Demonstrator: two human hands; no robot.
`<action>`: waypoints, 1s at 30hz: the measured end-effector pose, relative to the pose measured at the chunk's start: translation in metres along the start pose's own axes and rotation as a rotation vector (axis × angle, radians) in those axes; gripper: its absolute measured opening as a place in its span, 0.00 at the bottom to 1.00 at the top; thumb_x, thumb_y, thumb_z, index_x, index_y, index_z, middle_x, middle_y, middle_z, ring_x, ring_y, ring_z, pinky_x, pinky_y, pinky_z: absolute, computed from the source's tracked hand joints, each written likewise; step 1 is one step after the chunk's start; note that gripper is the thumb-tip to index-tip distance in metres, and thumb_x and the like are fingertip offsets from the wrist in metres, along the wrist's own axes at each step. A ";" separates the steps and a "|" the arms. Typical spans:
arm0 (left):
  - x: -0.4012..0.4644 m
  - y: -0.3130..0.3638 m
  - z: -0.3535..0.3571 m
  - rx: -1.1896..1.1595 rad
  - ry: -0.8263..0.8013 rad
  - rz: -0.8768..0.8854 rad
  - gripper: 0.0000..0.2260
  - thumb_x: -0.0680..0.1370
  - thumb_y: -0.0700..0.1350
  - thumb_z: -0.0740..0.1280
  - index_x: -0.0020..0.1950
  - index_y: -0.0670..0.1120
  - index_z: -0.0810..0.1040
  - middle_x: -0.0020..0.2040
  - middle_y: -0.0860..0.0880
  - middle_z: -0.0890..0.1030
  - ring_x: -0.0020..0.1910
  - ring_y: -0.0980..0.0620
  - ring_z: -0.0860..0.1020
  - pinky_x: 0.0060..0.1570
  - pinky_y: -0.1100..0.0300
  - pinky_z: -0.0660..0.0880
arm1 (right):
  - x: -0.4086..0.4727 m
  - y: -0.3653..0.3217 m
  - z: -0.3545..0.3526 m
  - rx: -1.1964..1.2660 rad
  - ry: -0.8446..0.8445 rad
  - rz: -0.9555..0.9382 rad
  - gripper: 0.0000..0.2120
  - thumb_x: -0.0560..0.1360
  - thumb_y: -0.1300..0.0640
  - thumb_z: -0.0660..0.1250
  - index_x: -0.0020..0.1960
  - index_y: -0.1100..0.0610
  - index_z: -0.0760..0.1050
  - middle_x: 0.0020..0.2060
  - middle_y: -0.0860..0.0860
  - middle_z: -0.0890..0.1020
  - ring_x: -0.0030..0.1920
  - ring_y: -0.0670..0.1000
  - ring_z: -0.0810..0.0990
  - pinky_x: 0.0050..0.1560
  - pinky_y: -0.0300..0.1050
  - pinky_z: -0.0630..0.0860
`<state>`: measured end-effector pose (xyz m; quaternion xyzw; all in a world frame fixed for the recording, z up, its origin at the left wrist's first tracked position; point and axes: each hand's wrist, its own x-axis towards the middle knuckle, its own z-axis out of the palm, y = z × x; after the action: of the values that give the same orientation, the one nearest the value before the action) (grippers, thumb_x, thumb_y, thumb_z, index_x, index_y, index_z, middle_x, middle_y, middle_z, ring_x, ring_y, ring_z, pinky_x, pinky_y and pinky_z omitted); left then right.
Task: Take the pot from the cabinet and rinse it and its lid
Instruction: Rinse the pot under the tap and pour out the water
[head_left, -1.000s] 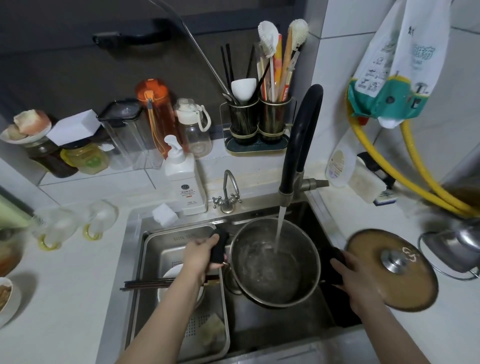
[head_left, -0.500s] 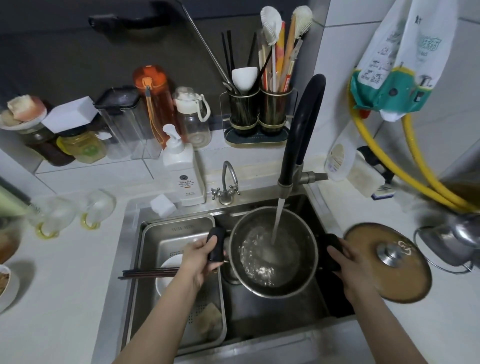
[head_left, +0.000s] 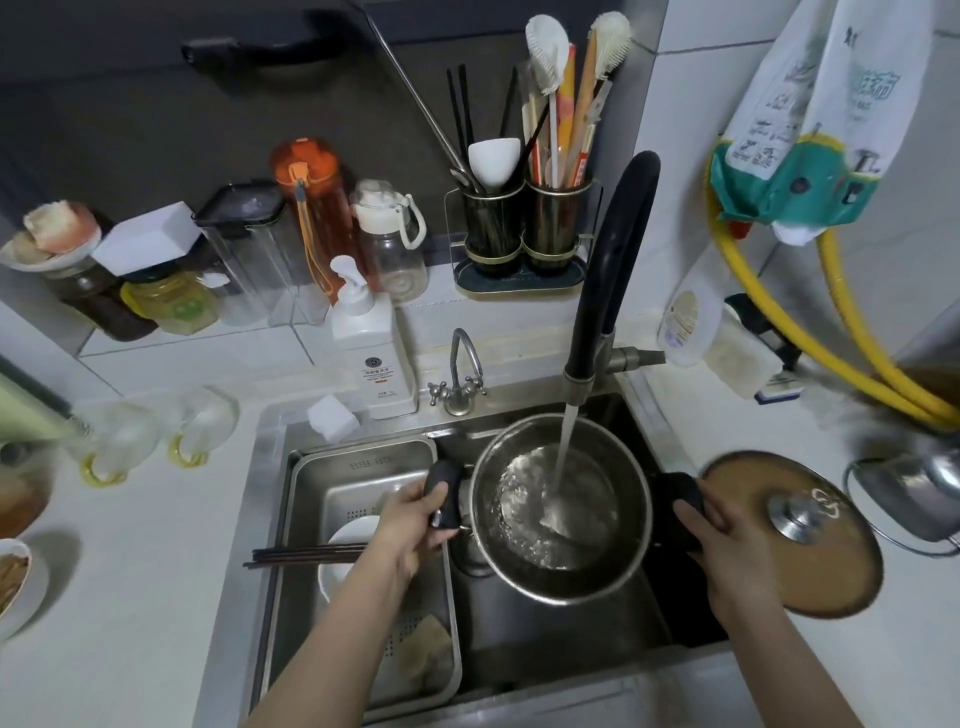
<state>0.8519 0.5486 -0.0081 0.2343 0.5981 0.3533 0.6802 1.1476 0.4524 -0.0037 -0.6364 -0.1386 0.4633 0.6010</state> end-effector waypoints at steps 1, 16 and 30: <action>-0.001 -0.003 -0.001 0.000 -0.018 -0.007 0.07 0.78 0.37 0.64 0.55 0.43 0.75 0.40 0.45 0.82 0.35 0.50 0.80 0.28 0.58 0.81 | -0.001 0.001 -0.005 0.007 -0.004 -0.014 0.21 0.74 0.65 0.66 0.66 0.57 0.71 0.57 0.52 0.80 0.53 0.49 0.79 0.51 0.46 0.75; 0.011 0.002 0.021 0.121 -0.050 0.079 0.14 0.76 0.33 0.66 0.60 0.42 0.74 0.45 0.48 0.79 0.40 0.52 0.80 0.27 0.63 0.79 | 0.006 -0.019 -0.012 -0.018 -0.053 -0.062 0.20 0.72 0.63 0.69 0.62 0.49 0.75 0.61 0.49 0.79 0.63 0.51 0.76 0.64 0.50 0.73; -0.009 0.033 0.003 0.331 -0.031 0.435 0.18 0.76 0.31 0.64 0.65 0.39 0.73 0.55 0.47 0.80 0.49 0.52 0.79 0.57 0.57 0.75 | 0.002 0.009 0.003 -0.464 -0.031 -0.148 0.17 0.75 0.59 0.67 0.64 0.50 0.74 0.60 0.53 0.79 0.60 0.55 0.77 0.64 0.57 0.72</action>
<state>0.8480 0.5630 0.0228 0.4705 0.5730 0.3849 0.5497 1.1427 0.4537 -0.0116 -0.7383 -0.2967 0.3832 0.4691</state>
